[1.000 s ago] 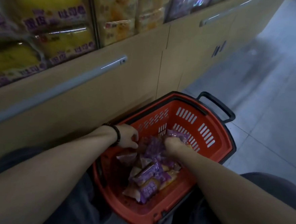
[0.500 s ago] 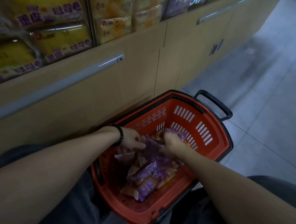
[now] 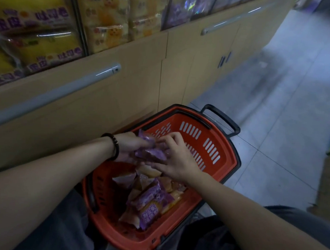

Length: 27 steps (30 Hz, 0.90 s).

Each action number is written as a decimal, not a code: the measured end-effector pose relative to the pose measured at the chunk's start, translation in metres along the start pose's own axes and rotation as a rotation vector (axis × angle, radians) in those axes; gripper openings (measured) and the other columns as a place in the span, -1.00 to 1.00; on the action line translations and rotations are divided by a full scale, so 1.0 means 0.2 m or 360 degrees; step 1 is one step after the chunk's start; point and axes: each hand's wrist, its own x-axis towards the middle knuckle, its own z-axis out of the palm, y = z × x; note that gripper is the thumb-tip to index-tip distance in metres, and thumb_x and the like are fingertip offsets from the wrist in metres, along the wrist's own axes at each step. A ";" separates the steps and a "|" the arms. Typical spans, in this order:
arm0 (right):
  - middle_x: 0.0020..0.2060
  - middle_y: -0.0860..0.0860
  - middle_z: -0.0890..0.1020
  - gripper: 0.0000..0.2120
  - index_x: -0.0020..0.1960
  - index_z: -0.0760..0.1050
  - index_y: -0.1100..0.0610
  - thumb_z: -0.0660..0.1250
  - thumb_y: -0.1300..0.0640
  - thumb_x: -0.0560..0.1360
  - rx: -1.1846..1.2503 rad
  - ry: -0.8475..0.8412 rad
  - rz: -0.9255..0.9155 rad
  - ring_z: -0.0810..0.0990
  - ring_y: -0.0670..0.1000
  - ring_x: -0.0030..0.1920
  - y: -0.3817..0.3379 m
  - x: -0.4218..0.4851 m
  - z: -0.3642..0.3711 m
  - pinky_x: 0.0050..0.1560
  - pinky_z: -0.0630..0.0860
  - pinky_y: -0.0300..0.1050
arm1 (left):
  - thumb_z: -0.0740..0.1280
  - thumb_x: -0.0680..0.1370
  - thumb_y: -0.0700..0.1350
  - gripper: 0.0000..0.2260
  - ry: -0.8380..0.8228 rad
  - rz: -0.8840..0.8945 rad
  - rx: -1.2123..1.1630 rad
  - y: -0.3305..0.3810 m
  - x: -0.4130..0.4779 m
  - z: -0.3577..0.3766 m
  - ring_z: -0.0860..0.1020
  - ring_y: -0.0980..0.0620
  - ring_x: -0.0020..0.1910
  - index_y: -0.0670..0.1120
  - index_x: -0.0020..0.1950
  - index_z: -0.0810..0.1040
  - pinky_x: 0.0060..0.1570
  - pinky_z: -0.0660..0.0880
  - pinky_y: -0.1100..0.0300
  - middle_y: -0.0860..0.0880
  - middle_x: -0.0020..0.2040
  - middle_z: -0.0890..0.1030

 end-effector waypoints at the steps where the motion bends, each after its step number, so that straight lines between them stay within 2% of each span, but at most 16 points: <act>1: 0.22 -0.02 0.39 -0.39 0.36 0.43 0.04 0.55 -0.15 0.43 0.0101 -0.0074 0.0180 0.49 -0.03 0.15 0.01 0.01 -0.01 0.13 0.57 -0.10 | 0.46 0.61 -0.11 -0.76 0.0041 0.0034 0.0045 -0.01 0.01 -0.01 0.72 -0.11 -0.15 -0.19 0.22 0.65 -0.10 0.65 -0.01 -0.26 0.07 0.74; 4: 0.30 0.09 0.40 -0.39 0.44 0.40 0.09 0.47 -0.15 0.51 0.0171 -0.0233 0.0836 0.48 0.11 0.29 0.12 0.06 -0.02 0.34 0.46 -0.02 | 0.49 0.55 -0.30 -0.72 0.0143 0.0092 0.0178 -0.05 0.03 -0.05 0.72 -0.18 0.00 -0.21 0.24 0.61 0.01 0.68 -0.17 -0.28 0.15 0.71; 7: 0.43 0.24 0.35 -0.28 0.54 0.25 0.17 0.48 -0.03 0.51 0.0096 -0.0394 0.1502 0.48 0.28 0.37 0.26 0.09 0.01 0.36 0.51 0.07 | 0.51 0.52 -0.35 -0.61 0.0155 0.0127 0.0181 -0.06 0.02 -0.07 0.71 -0.25 0.11 -0.15 0.30 0.55 0.10 0.64 -0.28 -0.23 0.16 0.71; 9: 0.47 0.29 0.35 -0.22 0.58 0.17 0.22 0.48 0.03 0.52 0.0104 -0.0444 0.1741 0.47 0.32 0.40 0.34 0.09 0.04 0.38 0.52 0.14 | 0.50 0.53 -0.34 -0.61 0.0120 0.0142 0.0184 -0.08 0.02 -0.08 0.70 -0.25 0.14 -0.13 0.31 0.54 0.14 0.63 -0.27 -0.20 0.16 0.72; 11: 0.46 0.26 0.41 -0.25 0.56 0.20 0.28 0.49 0.06 0.54 0.0186 -0.0496 0.1823 0.48 0.27 0.41 0.38 0.10 0.06 0.40 0.50 0.06 | 0.49 0.54 -0.34 -0.64 0.0107 0.0147 0.0214 -0.09 0.03 -0.10 0.69 -0.27 0.17 -0.13 0.30 0.56 0.15 0.61 -0.27 -0.20 0.14 0.73; 12: 0.40 0.21 0.49 -0.40 0.46 0.33 0.30 0.48 0.09 0.56 0.0234 -0.0511 0.1819 0.53 0.21 0.36 0.39 0.11 0.07 0.34 0.54 -0.03 | 0.49 0.53 -0.33 -0.65 0.0106 0.0158 0.0228 -0.10 0.04 -0.11 0.68 -0.28 0.17 -0.13 0.29 0.57 0.16 0.59 -0.29 -0.19 0.13 0.73; 13: 0.27 0.16 0.58 -0.67 0.25 0.48 0.27 0.46 0.14 0.58 0.0274 -0.0496 0.1826 0.59 0.15 0.24 0.40 0.11 0.08 0.22 0.58 -0.13 | 0.51 0.53 -0.32 -0.65 0.0108 0.0177 0.0260 -0.11 0.04 -0.12 0.69 -0.27 0.17 -0.12 0.28 0.58 0.19 0.59 -0.30 -0.18 0.11 0.74; 14: 0.06 0.11 0.61 -0.87 0.01 0.50 0.20 0.44 0.19 0.59 0.0364 -0.0472 0.1827 0.61 0.11 0.06 0.40 0.12 0.09 0.08 0.58 -0.16 | 0.53 0.51 -0.30 -0.66 0.0126 0.0207 0.0320 -0.11 0.05 -0.14 0.70 -0.24 0.15 -0.11 0.25 0.60 0.21 0.59 -0.29 -0.15 0.09 0.75; 15: -0.10 0.10 0.58 -0.79 -0.11 0.43 0.17 0.46 0.24 0.58 0.0459 -0.0419 0.1857 0.59 0.08 -0.08 0.40 0.12 0.12 0.01 0.56 -0.12 | 0.55 0.50 -0.27 -0.67 0.0143 0.0238 0.0404 -0.11 0.06 -0.14 0.72 -0.19 0.11 -0.09 0.23 0.62 0.20 0.61 -0.24 -0.11 0.06 0.76; 16: -0.19 0.10 0.53 -0.74 -0.10 0.39 0.17 0.49 0.27 0.55 0.0591 -0.0345 0.1917 0.56 0.07 -0.17 0.39 0.12 0.12 -0.03 0.57 -0.05 | 0.57 0.49 -0.24 -0.68 0.0162 0.0267 0.0489 -0.11 0.06 -0.15 0.73 -0.15 0.06 -0.07 0.21 0.63 0.14 0.65 -0.18 -0.09 0.04 0.77; 18: -0.26 0.12 0.50 -0.69 -0.01 0.40 0.19 0.54 0.28 0.48 0.0648 -0.0238 0.1990 0.55 0.06 -0.26 0.39 0.12 0.13 -0.23 0.55 -0.02 | 0.57 0.48 -0.20 -0.68 0.0200 0.0275 0.0630 -0.11 0.06 -0.15 0.71 -0.09 -0.14 -0.06 0.20 0.61 -0.17 0.68 0.00 -0.11 0.02 0.76; 19: -0.29 0.10 0.51 -0.70 -0.02 0.42 0.20 0.56 0.28 0.47 0.0626 -0.0217 0.2002 0.54 0.05 -0.29 0.39 0.13 0.14 -0.29 0.52 -0.05 | 0.57 0.49 -0.19 -0.69 0.0211 0.0272 0.0688 -0.10 0.06 -0.15 0.66 -0.05 -0.23 -0.06 0.19 0.61 -0.31 0.62 0.09 -0.13 -0.01 0.75; 21: -0.30 0.07 0.50 -0.70 -0.10 0.43 0.20 0.58 0.23 0.46 0.0614 -0.0198 0.1979 0.57 0.05 -0.23 0.40 0.12 0.15 -0.23 0.55 -0.06 | 0.55 0.51 -0.20 -0.75 0.0237 0.0265 0.0789 -0.10 0.06 -0.14 0.59 0.02 -0.37 -0.06 0.14 0.60 -0.45 0.52 0.20 -0.12 -0.11 0.72; 24: -0.26 0.05 0.58 -0.72 -0.09 0.52 0.19 0.59 0.11 0.45 0.0730 -0.0215 0.1984 0.60 0.01 -0.27 0.38 0.13 0.17 -0.19 0.62 -0.09 | 0.52 0.52 -0.20 -0.79 0.0217 0.0231 0.0863 -0.10 0.06 -0.13 0.54 0.03 -0.45 -0.11 0.11 0.59 -0.52 0.46 0.23 -0.11 -0.17 0.66; 26: -0.20 0.08 0.69 -0.64 -0.02 0.59 0.21 0.59 -0.03 0.39 0.0802 -0.0013 0.1919 0.69 0.04 -0.23 0.37 0.16 0.17 -0.13 0.70 -0.05 | 0.50 0.52 -0.19 -0.79 0.0248 0.0185 0.0830 -0.10 0.06 -0.13 0.59 0.00 -0.34 -0.07 0.09 0.55 -0.46 0.55 0.17 -0.10 -0.12 0.64; 27: -0.17 0.08 0.72 -0.67 -0.01 0.61 0.15 0.57 -0.05 0.38 0.0814 0.0090 0.1857 0.73 0.07 -0.20 0.35 0.18 0.15 -0.07 0.72 0.00 | 0.50 0.52 -0.19 -0.78 0.0269 0.0158 0.0793 -0.10 0.06 -0.12 0.61 -0.02 -0.29 -0.07 0.11 0.53 -0.42 0.60 0.13 -0.09 -0.09 0.63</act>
